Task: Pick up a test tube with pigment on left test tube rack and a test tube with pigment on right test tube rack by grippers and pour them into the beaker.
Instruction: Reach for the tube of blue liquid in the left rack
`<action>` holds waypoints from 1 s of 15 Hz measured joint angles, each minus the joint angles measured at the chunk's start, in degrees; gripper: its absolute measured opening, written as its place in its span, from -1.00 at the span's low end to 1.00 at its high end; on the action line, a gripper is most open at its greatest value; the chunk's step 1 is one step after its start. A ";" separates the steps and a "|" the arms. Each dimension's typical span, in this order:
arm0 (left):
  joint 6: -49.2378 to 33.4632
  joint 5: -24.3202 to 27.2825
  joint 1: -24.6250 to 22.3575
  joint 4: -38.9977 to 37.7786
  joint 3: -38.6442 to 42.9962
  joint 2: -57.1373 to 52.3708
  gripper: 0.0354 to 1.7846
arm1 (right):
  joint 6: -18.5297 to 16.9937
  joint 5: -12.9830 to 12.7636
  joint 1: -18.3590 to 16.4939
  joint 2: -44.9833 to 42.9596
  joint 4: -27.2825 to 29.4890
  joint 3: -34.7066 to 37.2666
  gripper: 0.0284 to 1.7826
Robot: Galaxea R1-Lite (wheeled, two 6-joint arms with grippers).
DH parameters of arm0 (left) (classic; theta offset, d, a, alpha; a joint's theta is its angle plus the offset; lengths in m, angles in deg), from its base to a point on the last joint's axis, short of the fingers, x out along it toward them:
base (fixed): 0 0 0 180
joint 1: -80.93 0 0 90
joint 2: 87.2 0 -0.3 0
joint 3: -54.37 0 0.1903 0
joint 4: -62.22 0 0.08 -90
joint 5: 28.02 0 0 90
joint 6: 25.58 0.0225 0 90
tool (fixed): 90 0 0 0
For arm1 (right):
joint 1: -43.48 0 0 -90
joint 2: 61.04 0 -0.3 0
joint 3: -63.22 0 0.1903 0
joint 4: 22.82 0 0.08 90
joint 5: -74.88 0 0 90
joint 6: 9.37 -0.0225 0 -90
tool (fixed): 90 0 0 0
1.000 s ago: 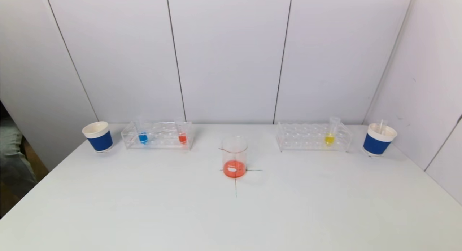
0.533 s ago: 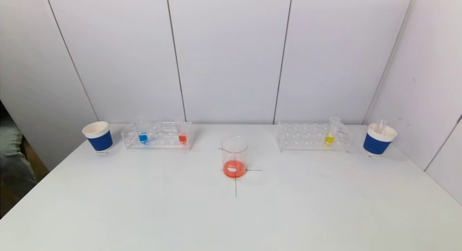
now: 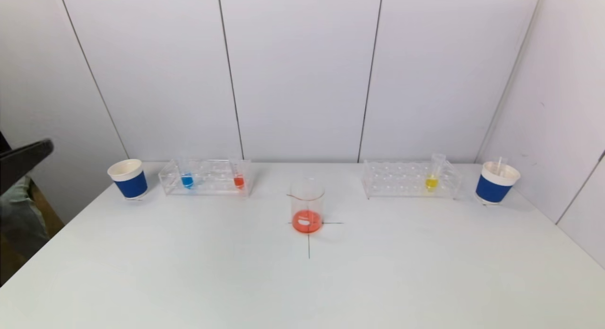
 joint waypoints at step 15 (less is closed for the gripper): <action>-1.40 21.53 -12.84 -35.78 0.33 39.58 0.98 | 0.01 -0.01 0.00 0.00 0.00 0.00 0.99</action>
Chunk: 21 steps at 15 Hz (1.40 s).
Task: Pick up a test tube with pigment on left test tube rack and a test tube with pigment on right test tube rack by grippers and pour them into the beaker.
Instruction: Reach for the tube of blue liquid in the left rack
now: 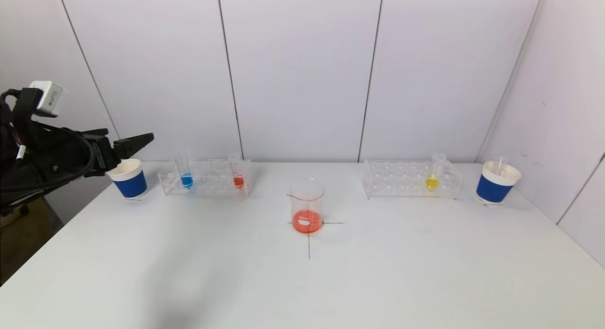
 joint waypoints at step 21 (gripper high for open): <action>0.66 0.68 -0.55 -26.20 -4.46 31.49 0.98 | 0.00 0.01 0.00 0.00 0.00 0.00 0.99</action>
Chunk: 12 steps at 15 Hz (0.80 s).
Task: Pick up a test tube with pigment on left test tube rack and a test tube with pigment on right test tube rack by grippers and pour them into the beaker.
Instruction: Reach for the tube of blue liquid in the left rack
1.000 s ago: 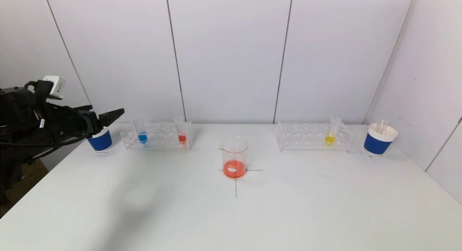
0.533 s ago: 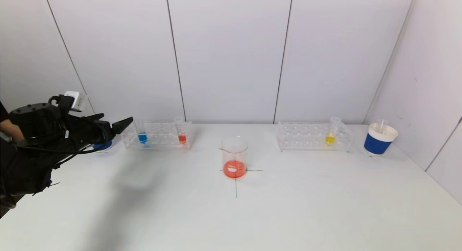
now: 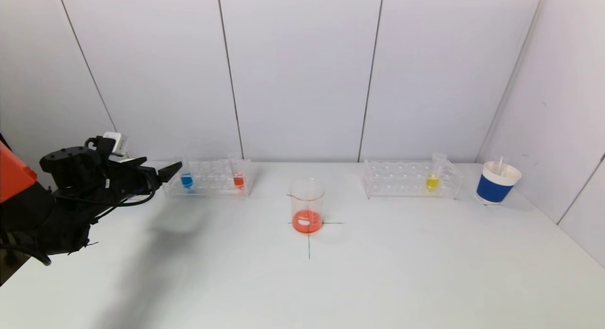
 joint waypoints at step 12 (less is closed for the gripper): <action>0.52 -0.57 1.66 -4.46 -3.78 6.61 0.98 | -0.01 0.00 0.00 0.00 0.00 0.00 0.99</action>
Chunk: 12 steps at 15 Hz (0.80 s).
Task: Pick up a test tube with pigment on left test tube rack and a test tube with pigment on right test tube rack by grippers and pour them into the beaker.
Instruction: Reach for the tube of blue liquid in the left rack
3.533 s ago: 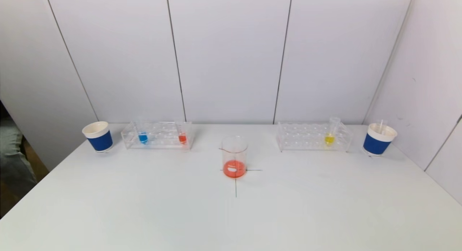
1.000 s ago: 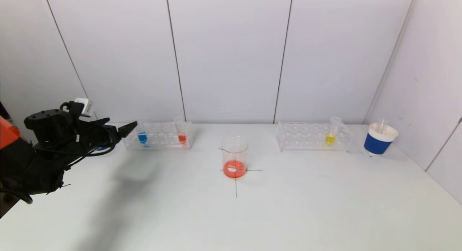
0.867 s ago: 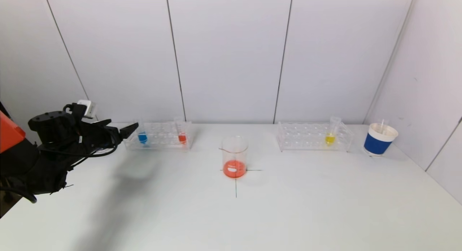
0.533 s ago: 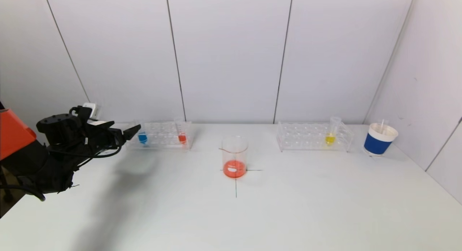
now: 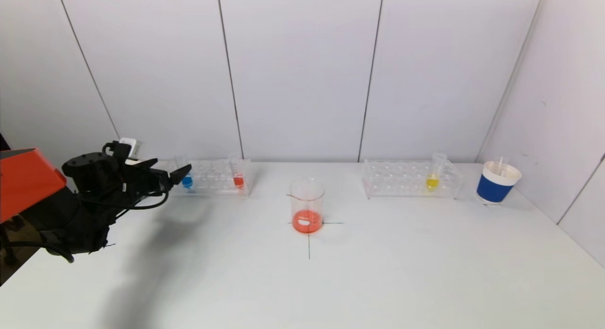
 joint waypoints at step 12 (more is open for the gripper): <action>0.02 -0.52 0.21 0.30 -4.02 2.18 0.98 | 0.00 0.00 0.00 0.00 0.00 0.00 0.99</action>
